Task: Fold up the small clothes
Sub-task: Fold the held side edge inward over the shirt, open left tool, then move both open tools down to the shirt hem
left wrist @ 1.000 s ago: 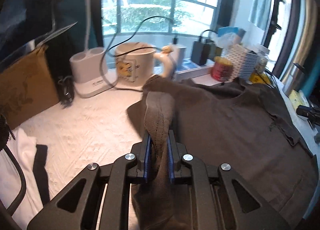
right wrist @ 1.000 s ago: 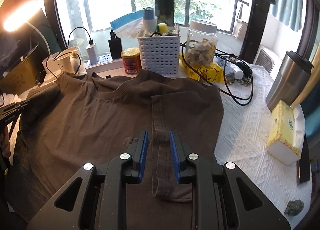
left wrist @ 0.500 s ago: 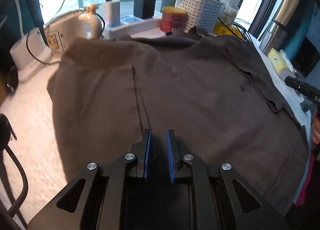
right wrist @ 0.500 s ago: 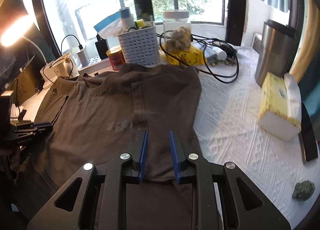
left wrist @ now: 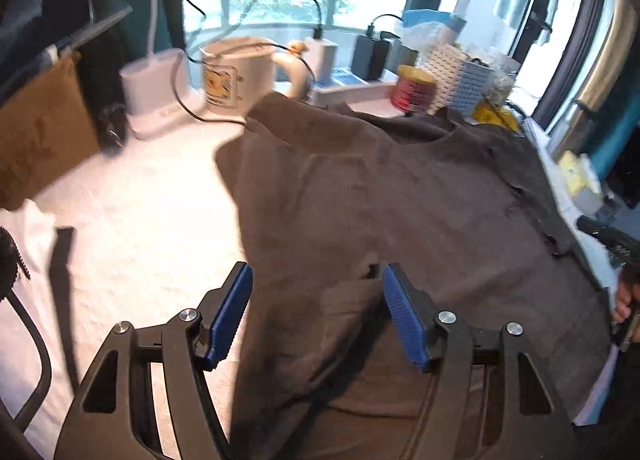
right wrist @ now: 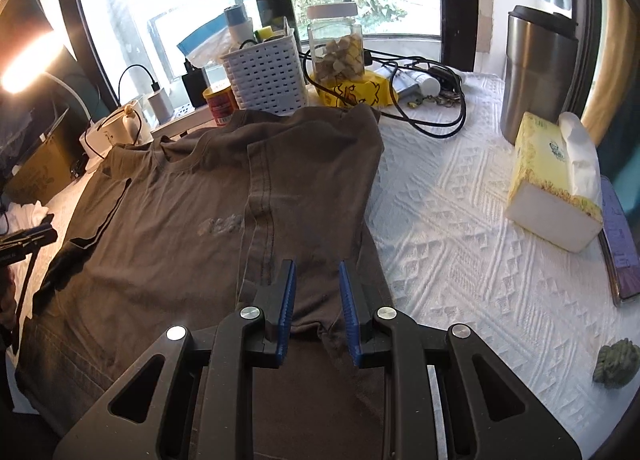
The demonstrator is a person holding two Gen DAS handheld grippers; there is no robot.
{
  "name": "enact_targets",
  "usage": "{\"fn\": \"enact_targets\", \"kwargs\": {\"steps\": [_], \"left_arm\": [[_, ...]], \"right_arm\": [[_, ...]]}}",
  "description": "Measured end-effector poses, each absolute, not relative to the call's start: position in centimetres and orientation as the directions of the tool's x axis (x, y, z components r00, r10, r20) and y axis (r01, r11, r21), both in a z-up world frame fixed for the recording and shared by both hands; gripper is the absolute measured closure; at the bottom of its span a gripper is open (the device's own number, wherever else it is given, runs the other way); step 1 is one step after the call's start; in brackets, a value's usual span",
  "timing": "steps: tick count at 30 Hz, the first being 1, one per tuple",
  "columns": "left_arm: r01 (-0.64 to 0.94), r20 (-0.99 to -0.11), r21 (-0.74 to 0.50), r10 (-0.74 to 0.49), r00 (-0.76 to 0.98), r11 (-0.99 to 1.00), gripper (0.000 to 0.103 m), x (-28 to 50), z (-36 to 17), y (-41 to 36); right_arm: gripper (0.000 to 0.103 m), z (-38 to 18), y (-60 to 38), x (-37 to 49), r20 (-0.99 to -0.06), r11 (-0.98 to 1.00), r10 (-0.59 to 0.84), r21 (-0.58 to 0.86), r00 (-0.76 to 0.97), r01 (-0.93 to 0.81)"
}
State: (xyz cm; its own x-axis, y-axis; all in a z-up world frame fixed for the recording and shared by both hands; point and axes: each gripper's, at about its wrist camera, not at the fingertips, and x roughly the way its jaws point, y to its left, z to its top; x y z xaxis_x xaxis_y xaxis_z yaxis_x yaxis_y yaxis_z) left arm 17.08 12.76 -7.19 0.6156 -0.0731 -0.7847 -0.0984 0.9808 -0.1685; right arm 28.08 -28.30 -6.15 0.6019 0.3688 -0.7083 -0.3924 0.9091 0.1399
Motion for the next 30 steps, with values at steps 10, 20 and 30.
{"fn": "enact_targets", "kwargs": {"steps": [10,20,30], "left_arm": [[0.011,-0.822,-0.212,-0.184,0.539,0.977,0.036,18.5,-9.4,8.1],[0.058,-0.831,-0.223,-0.221,0.511,0.973,0.036,18.0,-10.0,5.3],[0.078,-0.808,-0.195,-0.205,0.552,0.978,0.036,16.3,-8.3,3.3]], "right_arm": [[0.079,-6.8,-29.1,27.0,-0.714,0.903,0.379,0.144,0.589,-0.405],[0.079,-7.8,-30.4,26.7,-0.721,0.896,0.39,0.152,0.573,-0.418],[0.079,-8.1,-31.1,26.1,-0.712,0.888,0.41,0.167,0.57,-0.429]]}}
